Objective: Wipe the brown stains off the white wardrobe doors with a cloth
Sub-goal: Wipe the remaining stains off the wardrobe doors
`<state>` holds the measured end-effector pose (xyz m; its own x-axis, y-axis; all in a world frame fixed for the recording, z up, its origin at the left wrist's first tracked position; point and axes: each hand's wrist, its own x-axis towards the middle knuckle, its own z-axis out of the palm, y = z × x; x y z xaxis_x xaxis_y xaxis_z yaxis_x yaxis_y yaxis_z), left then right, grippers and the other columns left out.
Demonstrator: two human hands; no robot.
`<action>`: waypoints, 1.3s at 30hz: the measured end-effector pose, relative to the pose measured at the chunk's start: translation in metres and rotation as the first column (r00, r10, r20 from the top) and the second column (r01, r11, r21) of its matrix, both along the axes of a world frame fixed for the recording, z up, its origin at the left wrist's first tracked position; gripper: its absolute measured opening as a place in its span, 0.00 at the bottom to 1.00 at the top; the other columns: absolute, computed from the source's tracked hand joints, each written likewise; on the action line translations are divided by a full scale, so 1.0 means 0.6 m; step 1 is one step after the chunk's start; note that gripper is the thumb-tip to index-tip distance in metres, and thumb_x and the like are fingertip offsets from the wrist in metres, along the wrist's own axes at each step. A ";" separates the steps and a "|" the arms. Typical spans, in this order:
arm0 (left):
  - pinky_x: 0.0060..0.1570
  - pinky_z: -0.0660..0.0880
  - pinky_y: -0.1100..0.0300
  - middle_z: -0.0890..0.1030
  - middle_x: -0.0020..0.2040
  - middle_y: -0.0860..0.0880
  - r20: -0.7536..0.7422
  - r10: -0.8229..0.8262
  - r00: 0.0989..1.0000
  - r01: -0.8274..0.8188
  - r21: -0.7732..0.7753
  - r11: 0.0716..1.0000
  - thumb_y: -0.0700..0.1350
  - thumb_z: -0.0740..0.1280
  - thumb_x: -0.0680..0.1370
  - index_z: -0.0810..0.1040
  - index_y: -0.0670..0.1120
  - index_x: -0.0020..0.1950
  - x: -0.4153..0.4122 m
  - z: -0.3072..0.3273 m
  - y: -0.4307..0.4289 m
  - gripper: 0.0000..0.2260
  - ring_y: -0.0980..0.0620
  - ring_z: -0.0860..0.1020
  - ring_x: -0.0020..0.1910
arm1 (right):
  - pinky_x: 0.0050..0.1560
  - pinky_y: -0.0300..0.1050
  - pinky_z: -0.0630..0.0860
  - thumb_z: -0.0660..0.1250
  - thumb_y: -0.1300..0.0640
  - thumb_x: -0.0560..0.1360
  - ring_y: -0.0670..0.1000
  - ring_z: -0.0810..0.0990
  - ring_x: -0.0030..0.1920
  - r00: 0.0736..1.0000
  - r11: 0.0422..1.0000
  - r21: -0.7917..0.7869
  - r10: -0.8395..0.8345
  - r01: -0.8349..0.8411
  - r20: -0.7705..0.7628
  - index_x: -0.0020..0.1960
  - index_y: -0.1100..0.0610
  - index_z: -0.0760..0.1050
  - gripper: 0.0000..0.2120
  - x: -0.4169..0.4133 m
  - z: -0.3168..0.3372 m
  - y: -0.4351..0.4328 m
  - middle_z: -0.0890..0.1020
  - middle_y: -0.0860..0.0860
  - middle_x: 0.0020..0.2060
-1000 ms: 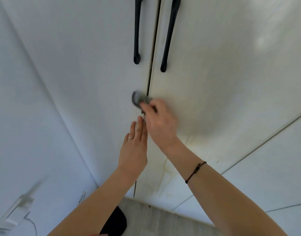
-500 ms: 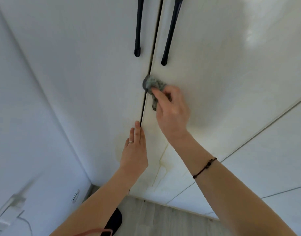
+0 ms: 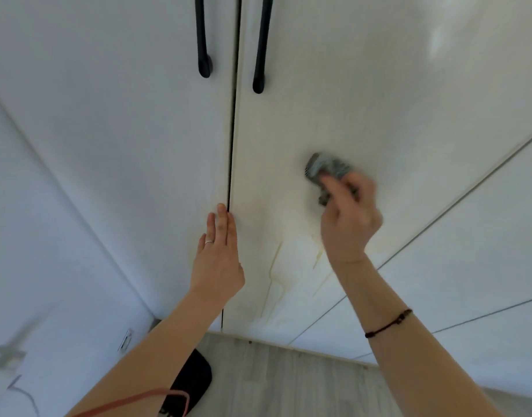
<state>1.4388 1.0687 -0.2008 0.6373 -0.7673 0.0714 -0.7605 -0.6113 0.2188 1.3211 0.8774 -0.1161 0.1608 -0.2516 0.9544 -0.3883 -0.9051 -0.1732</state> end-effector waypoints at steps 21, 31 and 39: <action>0.76 0.60 0.47 0.30 0.77 0.35 0.079 0.025 0.997 -0.033 0.105 0.994 0.47 0.64 0.75 0.35 0.37 0.80 -0.009 0.001 -0.012 0.46 0.37 0.42 0.80 | 0.29 0.45 0.77 0.67 0.73 0.65 0.54 0.81 0.37 0.935 0.968 0.251 0.113 -0.026 -0.337 0.44 0.56 0.87 0.18 -0.135 -0.136 -0.011 0.82 0.54 0.44; 0.73 0.66 0.49 0.35 0.78 0.32 0.102 0.154 0.983 -0.163 0.083 0.983 0.45 0.67 0.76 0.42 0.33 0.80 -0.044 0.004 -0.042 0.43 0.36 0.50 0.80 | 0.32 0.41 0.71 0.66 0.67 0.78 0.50 0.74 0.38 0.999 0.997 0.073 -0.020 0.022 -0.029 0.47 0.55 0.87 0.13 -0.142 -0.059 -0.078 0.72 0.49 0.49; 0.71 0.69 0.46 0.40 0.78 0.30 0.128 0.177 0.976 -0.189 0.090 0.978 0.39 0.66 0.74 0.45 0.32 0.79 -0.045 -0.003 -0.045 0.41 0.34 0.56 0.78 | 0.29 0.46 0.78 0.73 0.76 0.60 0.56 0.81 0.40 0.869 0.976 0.201 0.170 -0.083 -0.465 0.46 0.54 0.86 0.22 -0.232 -0.202 -0.098 0.78 0.52 0.49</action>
